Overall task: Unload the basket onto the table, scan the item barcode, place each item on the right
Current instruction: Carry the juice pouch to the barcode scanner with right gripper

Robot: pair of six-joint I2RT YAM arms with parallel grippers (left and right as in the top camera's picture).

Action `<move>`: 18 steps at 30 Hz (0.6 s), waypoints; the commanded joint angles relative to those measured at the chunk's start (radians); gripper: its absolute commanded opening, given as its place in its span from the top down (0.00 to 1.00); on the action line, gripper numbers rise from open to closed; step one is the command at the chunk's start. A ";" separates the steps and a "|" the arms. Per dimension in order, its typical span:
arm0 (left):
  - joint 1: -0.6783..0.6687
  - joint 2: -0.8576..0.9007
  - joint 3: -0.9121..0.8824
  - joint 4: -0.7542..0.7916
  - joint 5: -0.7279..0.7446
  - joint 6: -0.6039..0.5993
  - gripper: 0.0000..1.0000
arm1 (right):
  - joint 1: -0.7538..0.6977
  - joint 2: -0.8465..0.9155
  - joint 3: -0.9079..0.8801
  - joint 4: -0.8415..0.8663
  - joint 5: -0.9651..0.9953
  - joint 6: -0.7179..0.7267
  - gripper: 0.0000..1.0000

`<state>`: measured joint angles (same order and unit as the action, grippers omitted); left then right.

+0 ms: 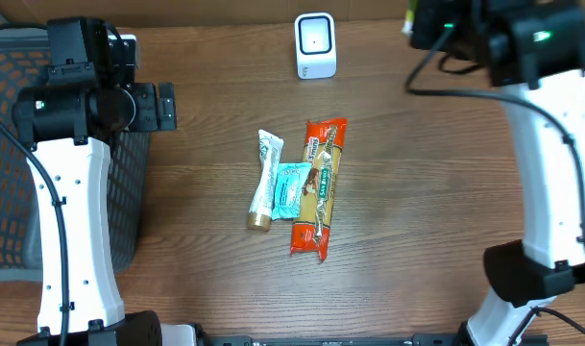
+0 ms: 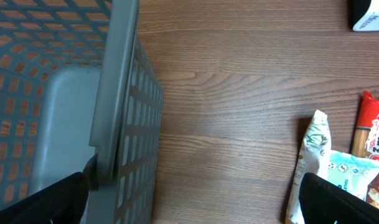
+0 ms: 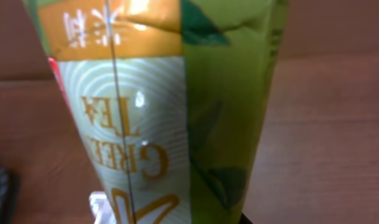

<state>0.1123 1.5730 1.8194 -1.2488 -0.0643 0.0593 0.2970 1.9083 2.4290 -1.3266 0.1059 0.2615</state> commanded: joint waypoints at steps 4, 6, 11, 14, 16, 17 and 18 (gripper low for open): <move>0.005 0.009 0.010 0.003 0.009 0.016 0.00 | 0.164 0.094 0.032 0.163 0.454 -0.082 0.96; 0.005 0.009 0.010 0.003 0.009 0.016 0.00 | 0.190 0.150 0.032 0.236 0.520 -0.158 0.96; 0.005 0.009 0.010 0.003 0.009 0.016 0.00 | 0.199 0.267 0.031 0.314 0.589 -0.196 0.96; 0.005 0.009 0.010 0.003 0.009 0.016 0.01 | 0.200 0.344 0.031 0.334 0.589 -0.377 0.96; 0.005 0.009 0.010 0.003 0.009 0.016 0.01 | 0.200 0.391 0.031 0.339 0.598 -0.520 0.96; 0.005 0.009 0.010 0.003 0.009 0.016 0.01 | 0.201 0.430 0.031 0.359 0.620 -0.588 0.96; 0.005 0.009 0.010 0.003 0.009 0.016 0.00 | 0.201 0.454 0.031 0.386 0.636 -0.607 0.96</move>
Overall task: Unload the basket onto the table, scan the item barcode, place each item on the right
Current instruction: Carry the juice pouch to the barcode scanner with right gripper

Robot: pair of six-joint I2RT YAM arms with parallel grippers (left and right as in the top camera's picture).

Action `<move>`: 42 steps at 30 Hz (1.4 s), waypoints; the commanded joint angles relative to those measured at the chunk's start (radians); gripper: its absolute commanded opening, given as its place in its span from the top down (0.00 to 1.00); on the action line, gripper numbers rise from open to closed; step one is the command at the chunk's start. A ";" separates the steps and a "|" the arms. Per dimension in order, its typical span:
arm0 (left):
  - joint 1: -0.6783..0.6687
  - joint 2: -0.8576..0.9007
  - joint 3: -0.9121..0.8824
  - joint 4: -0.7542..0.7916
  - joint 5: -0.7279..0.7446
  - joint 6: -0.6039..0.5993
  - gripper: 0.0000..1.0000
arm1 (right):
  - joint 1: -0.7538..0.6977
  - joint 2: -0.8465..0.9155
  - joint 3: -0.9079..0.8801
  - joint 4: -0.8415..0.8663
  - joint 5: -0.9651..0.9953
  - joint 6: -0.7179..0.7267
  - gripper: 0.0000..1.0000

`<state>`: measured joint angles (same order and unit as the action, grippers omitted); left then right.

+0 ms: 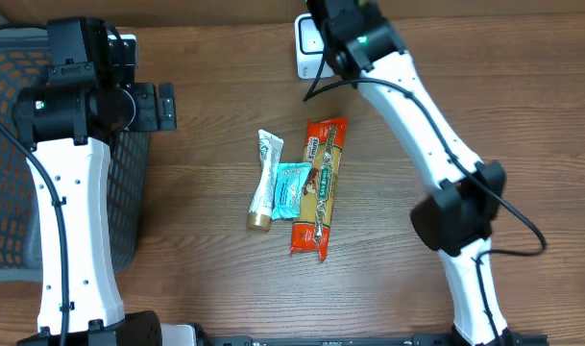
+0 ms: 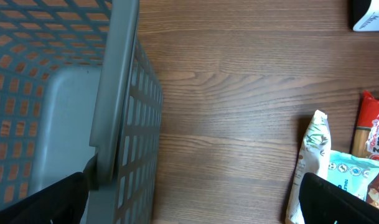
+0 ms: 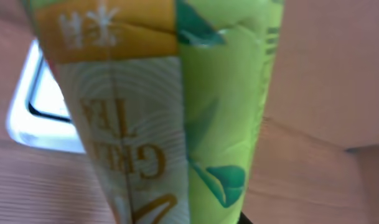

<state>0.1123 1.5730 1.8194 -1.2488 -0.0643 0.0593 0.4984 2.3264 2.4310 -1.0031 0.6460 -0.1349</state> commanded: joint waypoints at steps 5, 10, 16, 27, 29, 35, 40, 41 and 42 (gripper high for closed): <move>0.005 0.009 0.010 0.003 0.009 0.016 0.01 | 0.001 0.108 0.029 0.157 0.098 -0.272 0.96; 0.005 0.009 0.010 0.003 0.009 0.016 0.00 | 0.007 0.164 0.029 0.273 0.098 -0.360 0.96; 0.005 0.009 0.010 0.003 0.009 0.016 0.00 | 0.007 0.233 0.029 0.375 0.133 -0.423 0.96; 0.005 0.009 0.010 0.003 0.009 0.016 0.00 | 0.006 0.287 0.017 0.427 0.210 -0.420 0.96; 0.005 0.009 0.010 0.003 0.009 0.016 0.00 | 0.006 0.287 0.017 0.426 0.211 -0.420 0.96; 0.005 0.009 0.010 0.003 0.010 0.016 0.00 | 0.007 0.287 0.017 0.434 0.278 -0.420 0.96; 0.005 0.009 0.010 0.003 0.009 0.016 0.01 | 0.007 0.287 0.017 0.433 0.285 -0.420 0.96; 0.005 0.009 0.010 0.003 0.009 0.016 0.00 | 0.008 0.286 0.017 0.433 0.287 -0.420 0.96; 0.005 0.009 0.010 0.003 0.009 0.016 0.00 | 0.011 0.286 0.017 0.433 0.294 -0.420 0.96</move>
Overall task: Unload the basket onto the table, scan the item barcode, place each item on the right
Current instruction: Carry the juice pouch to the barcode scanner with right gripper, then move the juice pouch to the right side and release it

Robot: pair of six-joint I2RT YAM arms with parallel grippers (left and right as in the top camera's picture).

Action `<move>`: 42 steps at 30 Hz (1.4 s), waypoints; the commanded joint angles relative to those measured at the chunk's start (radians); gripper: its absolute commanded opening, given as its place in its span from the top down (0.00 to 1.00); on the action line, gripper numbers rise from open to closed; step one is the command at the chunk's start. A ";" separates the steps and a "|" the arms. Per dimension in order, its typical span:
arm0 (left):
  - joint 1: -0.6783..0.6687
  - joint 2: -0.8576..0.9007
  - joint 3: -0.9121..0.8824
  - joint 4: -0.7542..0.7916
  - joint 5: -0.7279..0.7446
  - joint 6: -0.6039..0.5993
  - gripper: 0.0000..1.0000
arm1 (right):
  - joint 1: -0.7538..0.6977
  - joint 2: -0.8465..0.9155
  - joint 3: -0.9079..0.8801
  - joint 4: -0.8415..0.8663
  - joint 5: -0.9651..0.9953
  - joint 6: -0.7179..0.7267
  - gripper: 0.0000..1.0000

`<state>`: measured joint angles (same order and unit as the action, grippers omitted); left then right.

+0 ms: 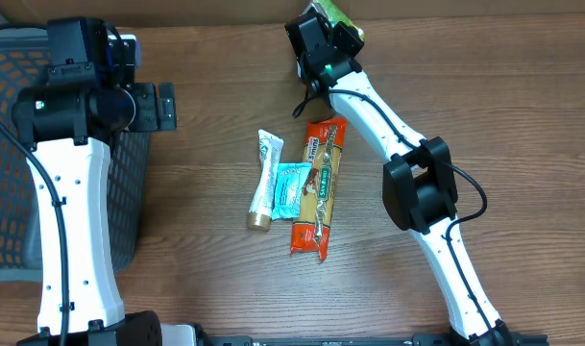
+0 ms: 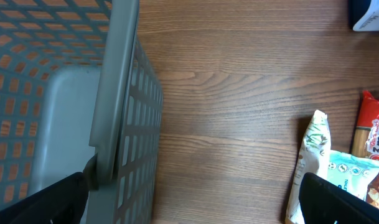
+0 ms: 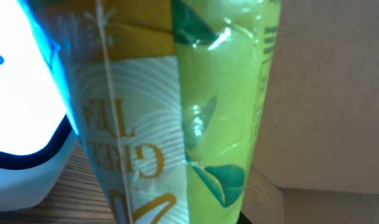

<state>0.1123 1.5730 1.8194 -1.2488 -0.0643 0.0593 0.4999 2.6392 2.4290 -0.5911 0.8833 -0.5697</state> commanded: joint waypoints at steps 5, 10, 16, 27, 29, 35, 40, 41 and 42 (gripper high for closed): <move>0.005 0.009 0.010 0.003 0.009 0.016 0.00 | 0.027 -0.055 0.019 -0.015 0.081 0.050 0.96; 0.005 0.009 0.010 0.003 0.009 0.016 0.00 | 0.037 -0.198 0.019 -0.197 -0.084 0.161 0.96; 0.005 0.009 0.010 0.003 0.009 0.016 0.00 | 0.027 -0.422 0.019 -0.451 -0.407 0.340 0.96; 0.005 0.009 0.010 0.003 0.009 0.016 0.00 | -0.243 -0.626 0.006 -0.970 -0.866 0.888 0.96; 0.005 0.009 0.010 0.003 0.009 0.016 0.00 | -0.317 -0.615 -0.036 -0.982 -0.867 1.018 0.96; 0.005 0.009 0.010 0.003 0.009 0.016 0.00 | -0.499 -0.610 -0.290 -0.900 -0.844 1.347 0.96; 0.005 0.009 0.010 0.003 0.009 0.016 0.01 | -0.634 -0.610 -0.565 -0.788 -0.824 1.615 0.96; 0.005 0.009 0.010 0.003 0.009 0.016 0.00 | -0.655 -0.610 -0.618 -0.750 -0.834 1.626 0.96; 0.005 0.009 0.010 0.003 0.009 0.016 0.00 | -0.673 -0.610 -0.661 -0.715 -0.846 1.625 0.96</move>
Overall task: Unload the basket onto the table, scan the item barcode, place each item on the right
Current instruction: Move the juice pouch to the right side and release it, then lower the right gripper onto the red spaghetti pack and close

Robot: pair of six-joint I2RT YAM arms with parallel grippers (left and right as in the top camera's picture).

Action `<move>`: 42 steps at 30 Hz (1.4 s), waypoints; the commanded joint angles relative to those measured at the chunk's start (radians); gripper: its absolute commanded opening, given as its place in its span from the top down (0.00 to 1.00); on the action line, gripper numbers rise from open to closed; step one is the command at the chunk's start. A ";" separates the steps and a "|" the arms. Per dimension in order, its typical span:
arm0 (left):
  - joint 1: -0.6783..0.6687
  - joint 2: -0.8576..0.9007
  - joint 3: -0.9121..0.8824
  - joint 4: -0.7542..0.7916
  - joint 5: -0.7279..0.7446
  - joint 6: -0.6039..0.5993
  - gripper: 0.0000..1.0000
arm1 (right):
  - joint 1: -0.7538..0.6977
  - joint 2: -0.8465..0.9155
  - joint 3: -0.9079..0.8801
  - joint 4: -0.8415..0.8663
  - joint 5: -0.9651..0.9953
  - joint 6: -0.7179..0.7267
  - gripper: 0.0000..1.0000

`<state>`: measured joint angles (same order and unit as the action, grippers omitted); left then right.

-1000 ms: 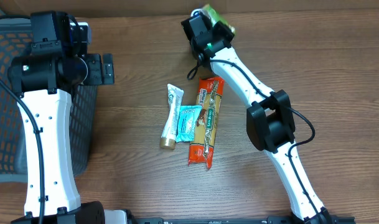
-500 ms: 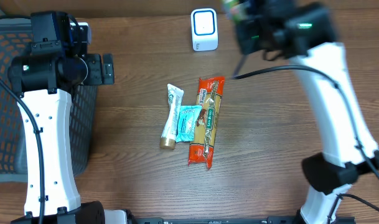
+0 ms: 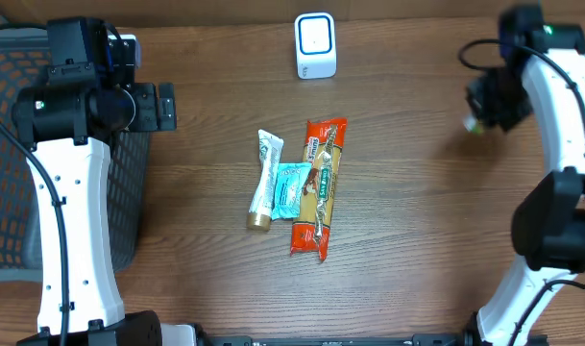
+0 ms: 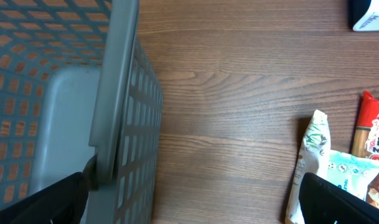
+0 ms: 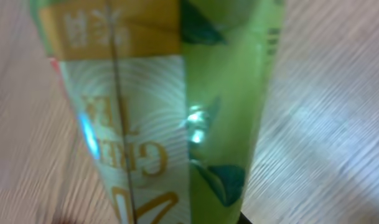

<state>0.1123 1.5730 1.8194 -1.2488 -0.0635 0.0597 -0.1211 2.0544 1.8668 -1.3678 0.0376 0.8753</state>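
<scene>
My right gripper [image 3: 486,108] is over the table's right side, shut on a green tea pack [image 5: 158,106] that fills the right wrist view; a green corner of the pack [image 3: 475,126] peeks out below the wrist. The white barcode scanner [image 3: 315,45] stands at the back centre, well to the left of that gripper. At the left my left gripper [image 4: 189,208] is open and holds nothing, by the basket's rim. The right gripper's fingers are hidden behind the pack.
A grey mesh basket [image 3: 9,144] fills the left edge; its rim [image 4: 117,93] runs down the left wrist view. In mid-table lie a white-green tube [image 3: 265,178], a teal packet [image 3: 292,188] and a long orange pasta pack [image 3: 322,185].
My right gripper, still holding the green tea pack, was right at the lit scanner at the back centre; now it is over the right side of the table. The left arm has not moved.
My right gripper held the green tea pack at the back right corner. Then it was by the scanner, then with the pack right against the glowing scanner face. Now it holds the pack off at the right side. The left arm and the table's items stayed put.
</scene>
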 commanded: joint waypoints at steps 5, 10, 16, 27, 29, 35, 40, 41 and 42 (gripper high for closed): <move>0.005 0.009 0.010 0.003 0.008 0.015 0.00 | -0.130 -0.025 -0.263 0.205 -0.032 0.180 0.84; 0.005 0.009 0.010 0.003 0.008 0.015 0.00 | -0.180 -0.025 -0.299 0.229 -0.029 0.163 0.68; 0.005 0.009 0.010 0.003 0.008 0.015 0.01 | -0.193 -0.025 -0.298 0.230 -0.041 0.007 0.30; 0.005 0.009 0.010 0.003 0.008 0.015 0.00 | -0.169 -0.114 -0.126 0.110 -0.175 -0.346 0.00; 0.005 0.009 0.010 0.003 0.008 0.015 0.00 | -0.141 -0.154 -0.089 0.087 -0.175 -0.396 0.00; 0.005 0.009 0.010 0.003 0.008 0.015 0.00 | 0.022 -0.230 -0.066 0.040 -0.208 -0.488 0.00; 0.005 0.009 0.010 0.003 0.008 0.015 0.01 | 0.199 -0.225 -0.120 0.044 -0.211 -0.487 0.00; 0.005 0.009 0.010 0.003 0.008 0.015 0.00 | 0.236 -0.225 -0.141 0.059 -0.211 -0.486 0.00; 0.005 0.009 0.010 0.003 0.008 0.015 0.00 | 0.266 -0.225 -0.159 0.074 -0.212 -0.480 0.00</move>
<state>0.1123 1.5730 1.8194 -1.2488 -0.0643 0.0597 0.0776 1.8198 1.7554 -1.3098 -0.1619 0.4114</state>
